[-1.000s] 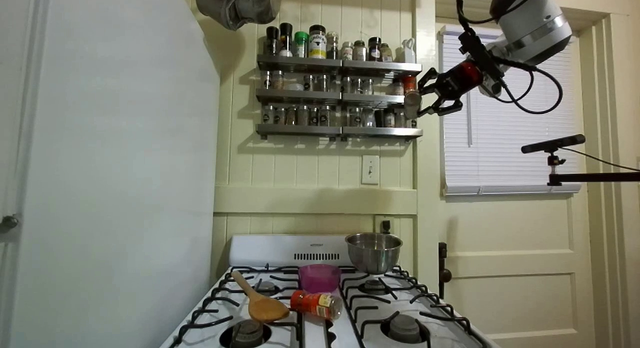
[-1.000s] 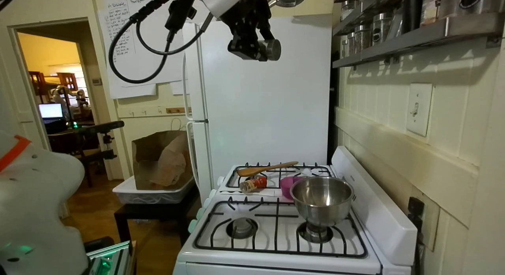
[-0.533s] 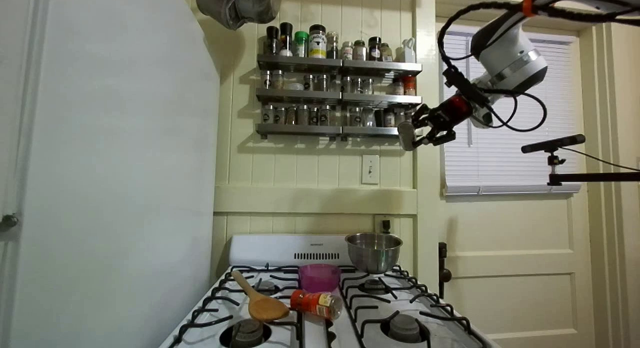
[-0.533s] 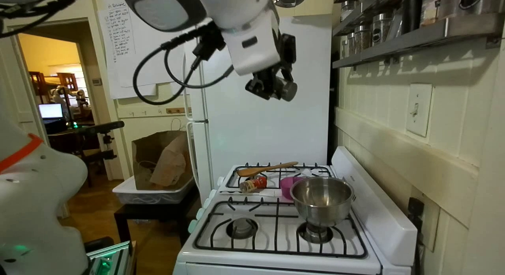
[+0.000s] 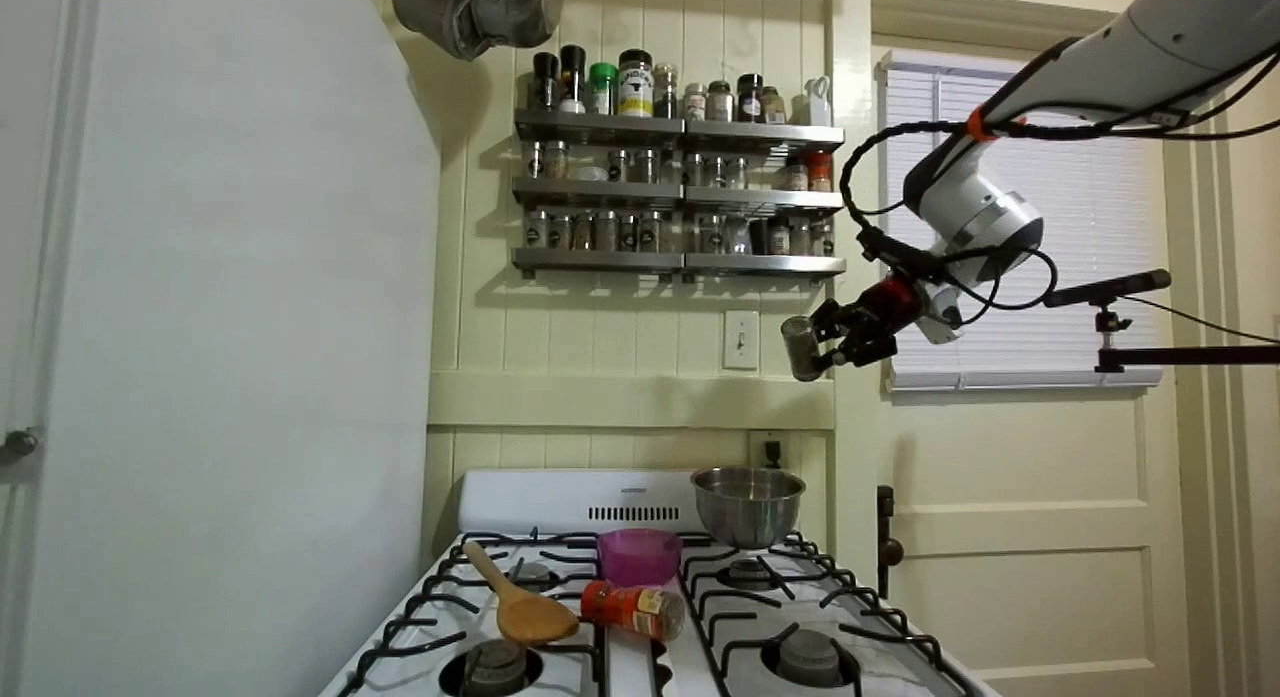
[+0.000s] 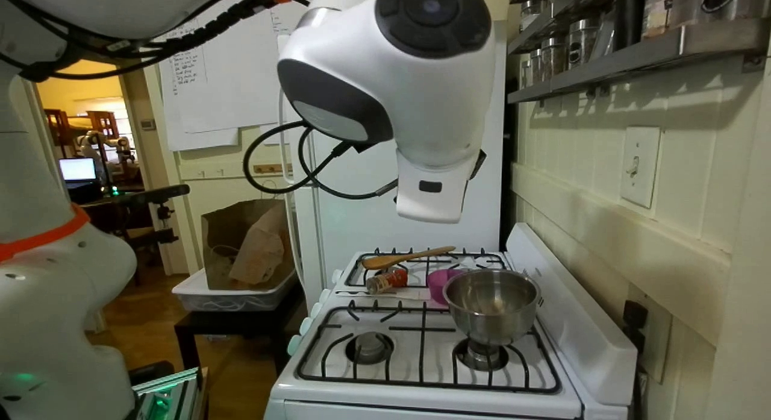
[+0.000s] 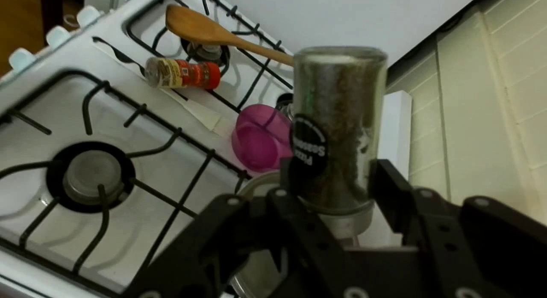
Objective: Pick up one jar from the topmost shelf and shake it over the silver bowl on the right then place it back on the shelf.
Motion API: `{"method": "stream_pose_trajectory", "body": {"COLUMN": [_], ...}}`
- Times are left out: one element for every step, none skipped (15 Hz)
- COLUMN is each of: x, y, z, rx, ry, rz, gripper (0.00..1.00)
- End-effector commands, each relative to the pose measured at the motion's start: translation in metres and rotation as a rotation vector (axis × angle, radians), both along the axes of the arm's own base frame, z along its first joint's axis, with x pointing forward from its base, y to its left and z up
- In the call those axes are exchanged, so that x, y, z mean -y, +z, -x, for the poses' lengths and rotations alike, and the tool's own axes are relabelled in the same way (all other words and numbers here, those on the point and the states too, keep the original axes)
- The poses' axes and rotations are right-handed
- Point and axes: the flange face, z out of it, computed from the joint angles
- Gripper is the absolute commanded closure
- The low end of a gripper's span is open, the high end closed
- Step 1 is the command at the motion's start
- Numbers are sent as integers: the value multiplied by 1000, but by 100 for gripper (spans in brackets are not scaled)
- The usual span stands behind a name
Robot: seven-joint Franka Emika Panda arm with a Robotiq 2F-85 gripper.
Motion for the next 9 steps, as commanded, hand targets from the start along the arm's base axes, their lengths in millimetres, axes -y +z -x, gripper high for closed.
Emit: {"method": "stream_pose_trajectory", "body": {"x": [9,9,12,14,12,10,6,5,8], "y": [-11,-17,-23,-25,-24,-17,-4,4,5], "z": [-18,-21,-23,-25,-28,-28,-26,-27,-31], "rx": [-107,-158,-200,-233,-242,-237,-193,-168,-143], "ry": [16,-28,-67,-92,-108,-89,-61,-74,-97], "rz": [-161,-178,-189,-216,-231,-294,-344,-388,-429], "gripper": [77,77,77,77,77,77,77,77,77]}}
